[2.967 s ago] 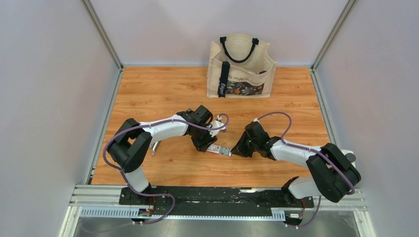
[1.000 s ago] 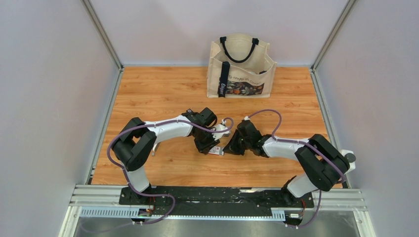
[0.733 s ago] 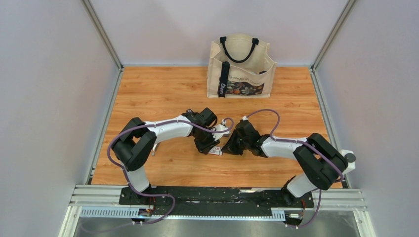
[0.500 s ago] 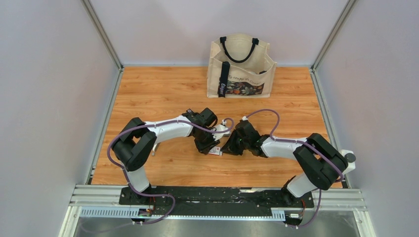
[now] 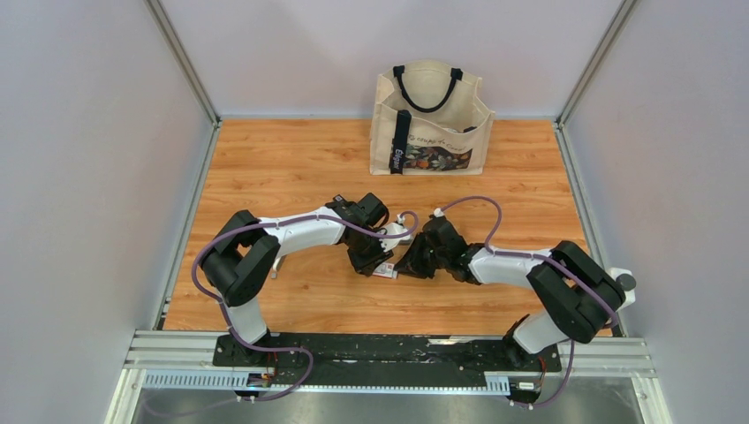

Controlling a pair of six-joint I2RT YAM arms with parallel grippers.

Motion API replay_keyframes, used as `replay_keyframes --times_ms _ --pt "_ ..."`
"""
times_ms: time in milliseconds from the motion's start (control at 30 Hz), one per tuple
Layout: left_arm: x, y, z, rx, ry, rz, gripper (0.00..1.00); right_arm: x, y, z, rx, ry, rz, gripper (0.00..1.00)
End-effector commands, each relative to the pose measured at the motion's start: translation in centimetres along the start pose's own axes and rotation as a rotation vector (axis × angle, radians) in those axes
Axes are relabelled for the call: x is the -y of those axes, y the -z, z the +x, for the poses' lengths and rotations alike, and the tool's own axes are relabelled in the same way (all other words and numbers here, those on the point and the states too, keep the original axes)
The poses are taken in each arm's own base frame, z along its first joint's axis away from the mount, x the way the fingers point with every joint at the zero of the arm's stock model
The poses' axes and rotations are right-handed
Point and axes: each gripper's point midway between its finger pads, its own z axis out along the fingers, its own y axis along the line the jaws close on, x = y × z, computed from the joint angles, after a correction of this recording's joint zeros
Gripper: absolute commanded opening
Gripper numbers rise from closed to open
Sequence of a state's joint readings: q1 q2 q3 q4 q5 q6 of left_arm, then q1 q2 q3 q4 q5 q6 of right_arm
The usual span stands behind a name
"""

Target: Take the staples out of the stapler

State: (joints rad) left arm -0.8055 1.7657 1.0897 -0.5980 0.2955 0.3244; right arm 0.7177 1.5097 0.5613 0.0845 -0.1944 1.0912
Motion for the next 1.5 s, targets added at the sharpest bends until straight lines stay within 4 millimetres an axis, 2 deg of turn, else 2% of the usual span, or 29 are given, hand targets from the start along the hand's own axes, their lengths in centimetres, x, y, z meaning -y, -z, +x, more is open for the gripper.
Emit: replay_keyframes --times_ms 0,567,933,1067,1167,1200,1300,1433,1467 --pt "0.2 0.2 -1.1 0.023 -0.041 0.002 0.4 -2.1 1.0 -0.4 0.03 0.038 -0.09 0.22" --pt "0.2 0.2 -1.1 0.022 -0.043 0.004 0.38 -2.3 -0.2 -0.1 -0.005 0.03 -0.102 0.21" --pt "0.5 0.1 -1.3 0.025 -0.054 0.012 0.37 -2.8 -0.6 -0.1 -0.016 0.036 -0.116 0.21" --pt "0.7 0.5 -1.5 0.024 -0.055 0.016 0.38 -2.6 -0.1 -0.1 -0.011 0.049 -0.103 0.23" --pt "0.7 1.4 -1.7 0.021 -0.057 0.014 0.47 -2.4 0.9 -0.3 0.006 0.08 -0.072 0.42" --pt "0.7 1.7 -1.8 0.022 -0.06 0.005 0.55 -2.3 1.2 -0.5 0.014 0.087 -0.061 0.54" --pt "0.5 3.2 -2.4 0.046 -0.063 -0.017 0.67 -1.6 2.4 -0.6 0.023 0.113 -0.015 0.7" --pt "0.8 5.3 -3.3 0.091 -0.036 -0.001 0.8 -0.4 3.6 -0.5 0.006 0.13 0.045 0.8" --pt "0.6 6.1 -3.4 0.099 -0.019 0.003 0.81 -0.2 3.8 -0.5 0.005 0.131 0.051 0.81"
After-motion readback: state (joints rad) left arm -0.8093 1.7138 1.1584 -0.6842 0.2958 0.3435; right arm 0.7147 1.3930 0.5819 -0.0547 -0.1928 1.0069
